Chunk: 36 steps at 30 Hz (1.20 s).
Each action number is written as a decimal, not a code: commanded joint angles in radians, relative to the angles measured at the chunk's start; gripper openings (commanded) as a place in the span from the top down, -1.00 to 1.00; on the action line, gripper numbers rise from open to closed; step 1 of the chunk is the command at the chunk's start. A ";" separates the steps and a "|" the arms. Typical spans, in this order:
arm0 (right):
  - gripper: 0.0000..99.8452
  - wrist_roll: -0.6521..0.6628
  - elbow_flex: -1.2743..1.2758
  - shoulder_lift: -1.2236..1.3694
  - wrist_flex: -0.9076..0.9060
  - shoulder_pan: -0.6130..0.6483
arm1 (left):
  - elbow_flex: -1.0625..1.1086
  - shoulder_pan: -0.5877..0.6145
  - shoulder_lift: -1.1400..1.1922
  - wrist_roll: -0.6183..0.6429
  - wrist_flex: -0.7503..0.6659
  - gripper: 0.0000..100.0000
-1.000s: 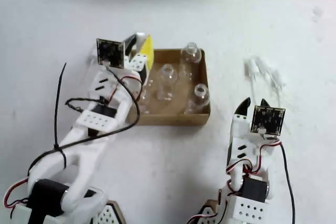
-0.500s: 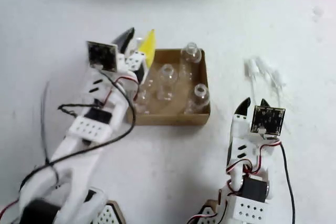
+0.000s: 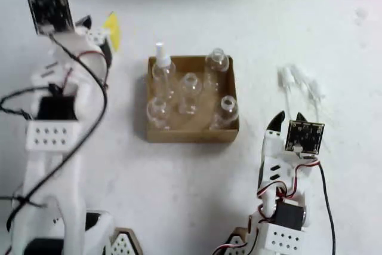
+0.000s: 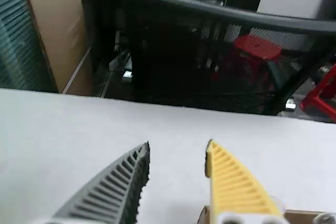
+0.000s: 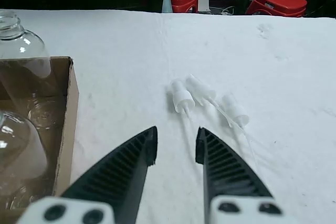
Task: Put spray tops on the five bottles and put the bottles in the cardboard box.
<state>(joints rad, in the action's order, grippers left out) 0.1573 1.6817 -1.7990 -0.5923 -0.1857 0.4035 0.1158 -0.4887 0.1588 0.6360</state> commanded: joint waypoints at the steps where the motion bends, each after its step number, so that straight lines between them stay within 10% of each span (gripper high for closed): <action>1: 0.79 -0.002 0.009 0.002 -0.005 0.005 | -0.219 0.053 0.154 -0.026 0.170 0.68; 7: 0.79 -0.002 0.009 0.002 -0.005 0.005 | -0.410 0.033 0.469 -0.261 0.305 0.68; 36: 0.79 -0.002 0.009 0.002 -0.005 0.008 | -1.840 0.117 1.744 -0.261 0.634 0.62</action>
<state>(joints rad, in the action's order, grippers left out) 0.1573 1.6817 -1.7990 -0.5923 -0.1857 -1.2398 0.1987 1.2006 -0.1005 1.2329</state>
